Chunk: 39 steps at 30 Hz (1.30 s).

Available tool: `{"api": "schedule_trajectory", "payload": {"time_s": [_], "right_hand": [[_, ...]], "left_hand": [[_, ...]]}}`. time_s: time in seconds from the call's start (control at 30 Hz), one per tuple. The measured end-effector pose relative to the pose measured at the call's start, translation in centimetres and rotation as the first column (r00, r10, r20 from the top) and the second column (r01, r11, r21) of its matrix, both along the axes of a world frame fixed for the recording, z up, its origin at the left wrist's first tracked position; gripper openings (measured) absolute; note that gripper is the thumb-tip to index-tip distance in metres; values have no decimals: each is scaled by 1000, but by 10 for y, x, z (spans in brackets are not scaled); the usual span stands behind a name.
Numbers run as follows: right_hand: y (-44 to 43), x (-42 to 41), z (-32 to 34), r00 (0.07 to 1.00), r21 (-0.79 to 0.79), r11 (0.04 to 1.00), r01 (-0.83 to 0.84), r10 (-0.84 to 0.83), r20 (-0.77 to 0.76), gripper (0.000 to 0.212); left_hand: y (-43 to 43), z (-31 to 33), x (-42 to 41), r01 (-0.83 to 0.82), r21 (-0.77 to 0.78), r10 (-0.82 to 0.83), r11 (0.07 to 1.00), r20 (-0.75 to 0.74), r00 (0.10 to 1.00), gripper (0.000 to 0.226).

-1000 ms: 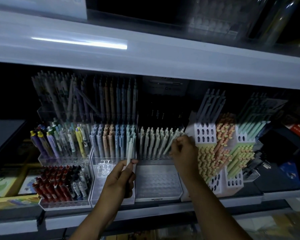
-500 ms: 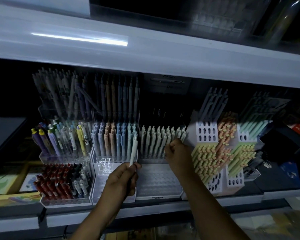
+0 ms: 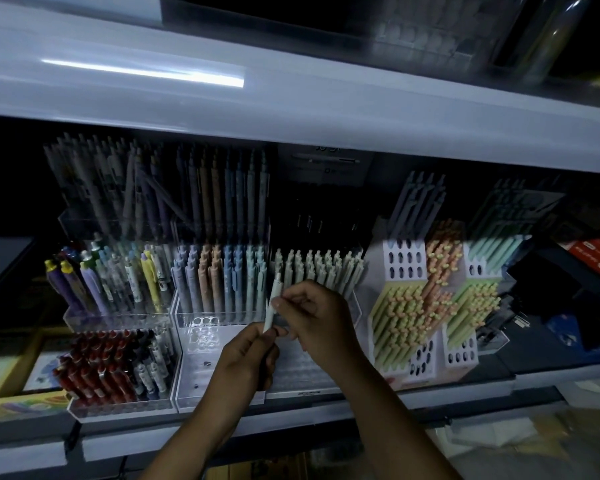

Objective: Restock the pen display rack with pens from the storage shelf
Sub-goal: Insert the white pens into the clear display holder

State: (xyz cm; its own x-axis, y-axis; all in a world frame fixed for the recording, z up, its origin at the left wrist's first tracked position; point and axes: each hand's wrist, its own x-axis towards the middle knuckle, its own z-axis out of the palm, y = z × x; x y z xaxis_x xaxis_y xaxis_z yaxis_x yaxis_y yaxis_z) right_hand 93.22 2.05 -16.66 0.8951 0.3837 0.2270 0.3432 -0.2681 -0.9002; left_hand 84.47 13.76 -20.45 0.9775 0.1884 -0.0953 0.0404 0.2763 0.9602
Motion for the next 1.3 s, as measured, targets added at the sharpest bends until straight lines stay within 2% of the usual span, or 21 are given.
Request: {"api": "schedule_trajectory", "payload": {"time_s": [0.1,0.23,0.37,0.43,0.53,0.6,0.7,0.73,0.77,0.8,0.83,0.87,0.93,0.97,1.0,1.03,1.07,1.1,1.17,1.23,1.3], "right_hand": [[-1,0,1,997,14,999,33,-32,-65,10],[-9,2,5,992,142,984,103,-91,-93,10],[-25,17,9,968,295,926,235,-249,10,8],[-35,26,9,939,299,911,286,-329,104,7],[-51,47,-3,886,174,903,393,-422,192,11],[-58,58,-13,886,142,922,360,-386,257,19],[-57,68,-20,849,-126,894,430,-352,395,22],[-53,69,-19,853,-146,886,440,-362,376,33],[-49,67,-16,852,-92,897,432,-373,369,47],[-48,69,-17,884,-46,922,385,-353,307,54],[-49,71,-20,900,-79,933,352,-314,303,54],[-52,70,-28,920,-172,936,306,-244,308,48],[-55,73,-38,932,-279,901,332,-267,247,27],[-54,75,-38,947,-243,923,300,-257,193,31],[-52,74,-36,927,-126,933,336,-305,217,39],[-51,73,-29,902,-43,912,409,-396,172,44],[-52,74,-27,914,-39,918,394,-388,119,48],[-53,75,-26,912,-87,916,392,-373,172,48],[-57,77,-29,911,-313,875,370,-275,307,39],[-60,73,-28,929,-323,886,334,-249,275,28],[-68,68,-26,945,-326,902,285,-207,253,32]], "left_hand": [[2,-4,2,-4,9,4,1000,-27,1000,36],[10,-10,4,17,159,-11,987,-35,999,15],[24,-5,11,6,422,5,907,-23,1000,12],[32,1,16,-10,553,-4,833,24,1000,11],[41,8,24,-43,712,-65,701,123,990,8],[46,11,28,-59,814,-120,578,157,980,8],[50,14,32,-87,900,-169,428,175,970,17],[50,16,34,-98,912,-180,398,182,967,22],[50,19,36,-102,923,-190,371,183,965,25],[49,22,38,-106,929,-198,354,185,962,27],[48,25,40,-108,932,-201,347,186,962,27],[48,27,41,-112,931,-197,348,189,962,28],[48,30,42,-112,929,-181,353,185,966,31],[47,31,42,-109,929,-176,353,181,968,33],[46,32,42,-109,931,-177,349,180,968,35],[46,34,42,-103,933,-176,344,172,969,37],[45,34,41,-93,936,-174,338,159,972,38],[45,35,41,-84,940,-168,332,146,975,38],[45,36,40,-81,949,-153,304,133,979,37],[43,37,36,-74,964,-135,255,112,985,36],[40,40,30,-61,979,-109,196,83,991,37]]}}
